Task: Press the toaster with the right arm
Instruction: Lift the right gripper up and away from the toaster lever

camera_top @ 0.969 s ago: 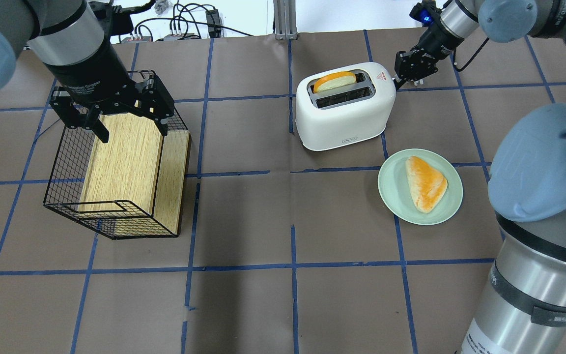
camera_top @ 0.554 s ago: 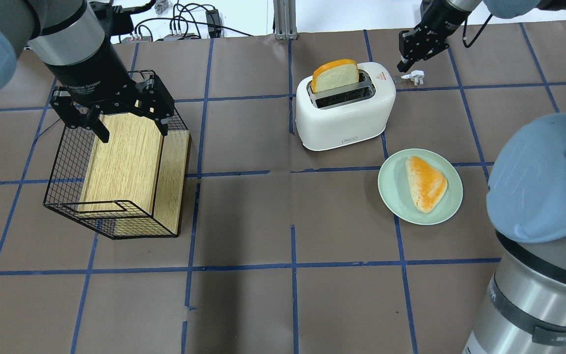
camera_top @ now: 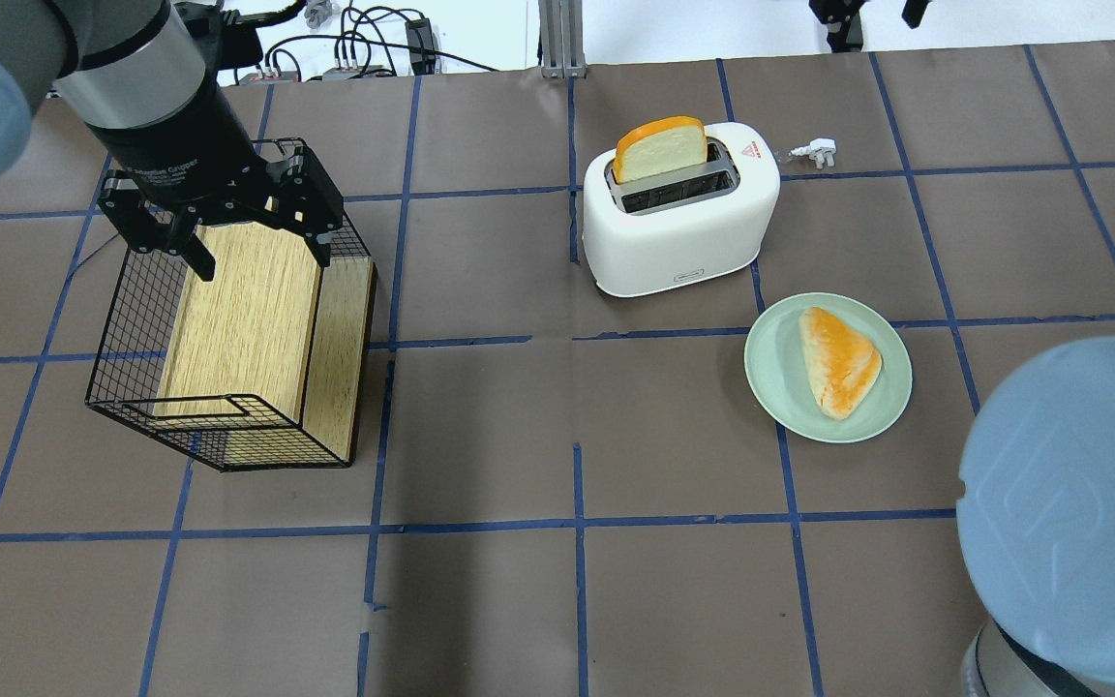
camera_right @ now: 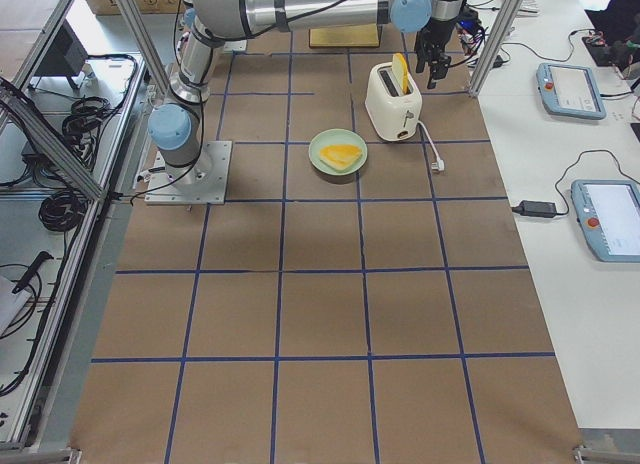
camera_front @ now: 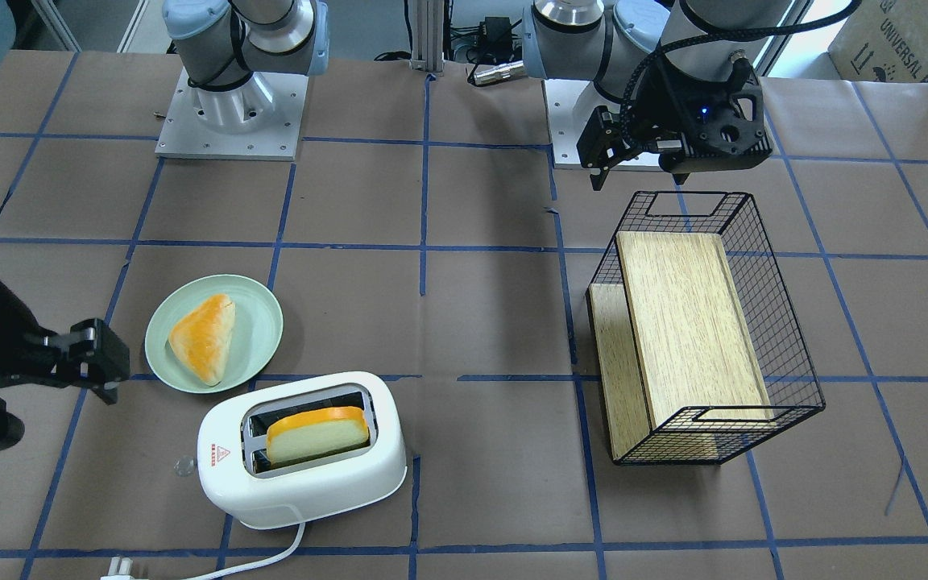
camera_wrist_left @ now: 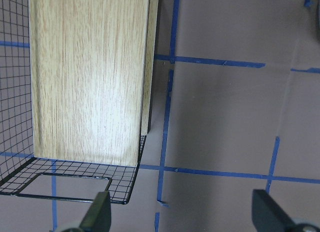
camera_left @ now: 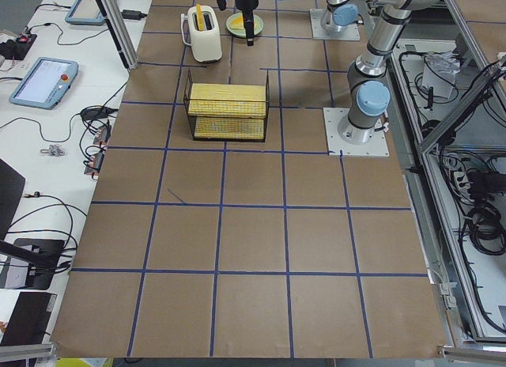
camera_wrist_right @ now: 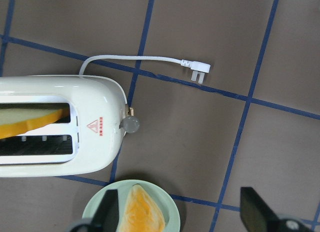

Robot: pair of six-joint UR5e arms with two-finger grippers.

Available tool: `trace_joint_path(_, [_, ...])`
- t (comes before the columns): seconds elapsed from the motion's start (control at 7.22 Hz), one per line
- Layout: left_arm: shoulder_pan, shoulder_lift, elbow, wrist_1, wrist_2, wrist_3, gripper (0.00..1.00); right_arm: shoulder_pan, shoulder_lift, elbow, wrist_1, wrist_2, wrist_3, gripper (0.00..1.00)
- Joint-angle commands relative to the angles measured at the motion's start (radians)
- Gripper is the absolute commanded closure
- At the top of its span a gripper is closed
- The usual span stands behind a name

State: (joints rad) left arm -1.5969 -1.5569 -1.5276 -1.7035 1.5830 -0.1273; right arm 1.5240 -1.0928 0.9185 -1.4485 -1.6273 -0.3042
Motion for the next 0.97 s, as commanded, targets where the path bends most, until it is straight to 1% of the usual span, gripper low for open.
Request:
trace_joint_path(0.0, [0.000, 0.000, 0.000, 0.001, 0.000, 0.000, 0.00, 0.011, -0.105, 0.014, 0.121, 0.078, 0.110, 0.00])
trace_joint_path(0.14, [0.000, 0.000, 0.000, -0.001, 0.000, 0.000, 0.00, 0.013, -0.157, 0.029, 0.169, 0.078, 0.178, 0.00])
trace_joint_path(0.28, [0.000, 0.000, 0.000, -0.001, 0.000, 0.000, 0.00, 0.015, -0.195, 0.113, 0.152, 0.081, 0.174, 0.03])
trace_joint_path(0.42, [0.000, 0.000, 0.000, -0.001, 0.000, 0.000, 0.00, 0.018, -0.287, 0.260, 0.063, 0.067, 0.174, 0.01])
trace_joint_path(0.55, [0.000, 0.000, 0.000, -0.001, 0.000, 0.000, 0.00, 0.016, -0.391, 0.424, 0.009, 0.064, 0.175, 0.00])
trace_joint_path(0.69, [0.000, 0.000, 0.000, 0.001, 0.000, 0.000, 0.00, 0.010, -0.476, 0.535, -0.015, 0.061, 0.174, 0.00])
trace_joint_path(0.83, [0.000, 0.000, 0.000, 0.001, 0.000, 0.000, 0.00, 0.010, -0.495, 0.557, -0.012, 0.038, 0.184, 0.00])
